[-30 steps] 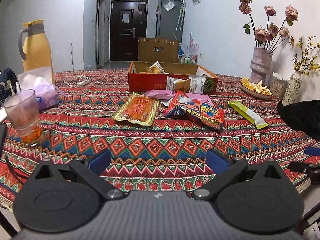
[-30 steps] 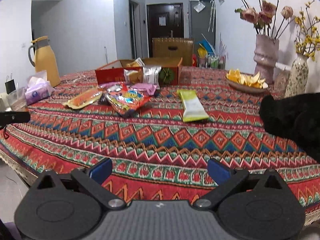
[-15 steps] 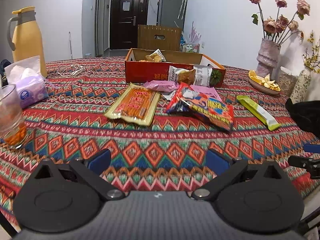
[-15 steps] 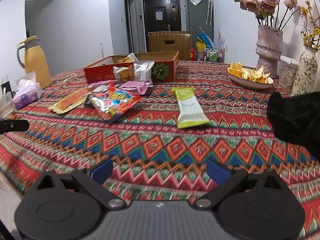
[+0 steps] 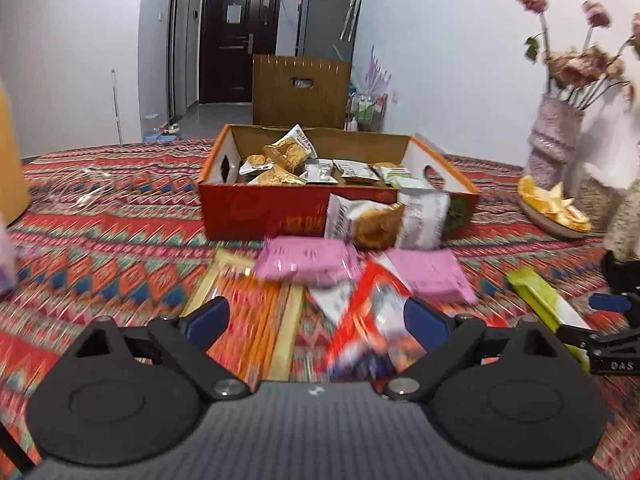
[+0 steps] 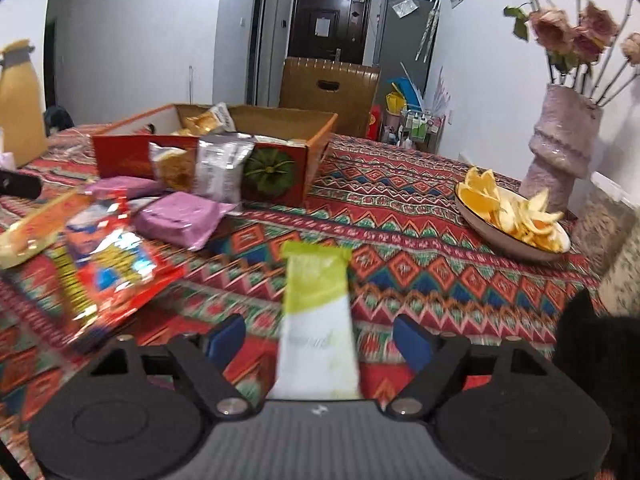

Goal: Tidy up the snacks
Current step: 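Grasp a pink packet with the left gripper while the right grasps a green bar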

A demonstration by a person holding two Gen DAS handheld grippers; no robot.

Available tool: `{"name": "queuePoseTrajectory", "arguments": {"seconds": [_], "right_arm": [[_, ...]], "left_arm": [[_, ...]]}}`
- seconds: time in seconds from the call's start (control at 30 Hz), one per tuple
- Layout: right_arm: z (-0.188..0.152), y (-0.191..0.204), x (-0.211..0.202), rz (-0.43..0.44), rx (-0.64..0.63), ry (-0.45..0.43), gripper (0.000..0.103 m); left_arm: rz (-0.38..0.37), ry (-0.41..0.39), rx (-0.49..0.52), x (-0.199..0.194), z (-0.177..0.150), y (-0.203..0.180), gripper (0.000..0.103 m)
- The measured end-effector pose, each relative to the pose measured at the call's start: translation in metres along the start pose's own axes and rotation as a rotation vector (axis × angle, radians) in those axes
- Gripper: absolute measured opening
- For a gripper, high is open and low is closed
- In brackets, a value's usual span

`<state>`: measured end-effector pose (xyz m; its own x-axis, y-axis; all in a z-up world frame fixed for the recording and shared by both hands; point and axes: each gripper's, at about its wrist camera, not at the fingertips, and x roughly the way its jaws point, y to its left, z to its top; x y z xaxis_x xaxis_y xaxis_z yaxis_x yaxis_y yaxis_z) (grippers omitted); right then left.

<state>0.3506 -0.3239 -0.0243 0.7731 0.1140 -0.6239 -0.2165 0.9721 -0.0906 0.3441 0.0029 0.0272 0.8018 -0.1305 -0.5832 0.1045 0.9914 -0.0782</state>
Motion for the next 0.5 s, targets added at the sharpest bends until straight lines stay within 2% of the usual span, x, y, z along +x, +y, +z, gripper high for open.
{"name": "queuePoseTrajectory", "arguments": {"seconds": [0.03,0.2,0.3,0.33,0.43,0.5], "right_arm": [[0.004,-0.002,0.008,0.003,0.006,0.010,0.073],[0.011,-0.007,0.038,0.069,0.019,0.036,0.045],[0.011,-0.007,0.042,0.107,0.038,0.019,0.040],[0.010,-0.006,0.042,0.114,0.037,0.015,0.040],[0.010,-0.005,0.042,0.122,0.032,0.007,0.040],[0.010,-0.003,0.041,0.128,0.025,0.004,0.038]], "left_arm": [[-0.004,0.009,-0.001,0.014,0.006,0.001,0.096],[-0.026,0.080,-0.008,0.080,0.029,0.006,0.096],[0.030,0.113,0.014,0.111,0.035,0.005,0.096],[0.027,0.120,0.026,0.120,0.035,0.005,0.096],[0.036,0.162,0.036,0.137,0.034,0.003,0.079],[0.050,0.144,0.069,0.136,0.032,-0.001,0.069]]}}
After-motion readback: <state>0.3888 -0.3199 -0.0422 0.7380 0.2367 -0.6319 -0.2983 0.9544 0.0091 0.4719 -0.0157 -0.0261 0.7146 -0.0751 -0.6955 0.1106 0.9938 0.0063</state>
